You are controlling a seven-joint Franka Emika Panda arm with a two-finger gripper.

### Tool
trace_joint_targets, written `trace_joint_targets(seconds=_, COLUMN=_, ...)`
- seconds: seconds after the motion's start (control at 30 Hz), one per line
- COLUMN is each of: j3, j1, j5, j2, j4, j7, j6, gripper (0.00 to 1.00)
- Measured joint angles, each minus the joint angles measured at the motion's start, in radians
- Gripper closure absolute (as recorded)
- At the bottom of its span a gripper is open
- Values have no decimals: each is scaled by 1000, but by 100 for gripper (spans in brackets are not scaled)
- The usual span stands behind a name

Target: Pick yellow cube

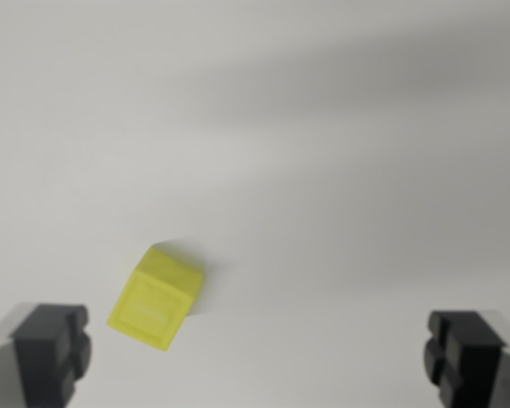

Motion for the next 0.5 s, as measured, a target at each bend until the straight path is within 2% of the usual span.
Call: trace_joint_targets(seconds=0.5, j3=0, j1=23, j5=-1, j2=11, j4=-53, j7=84, j6=57, gripper=0)
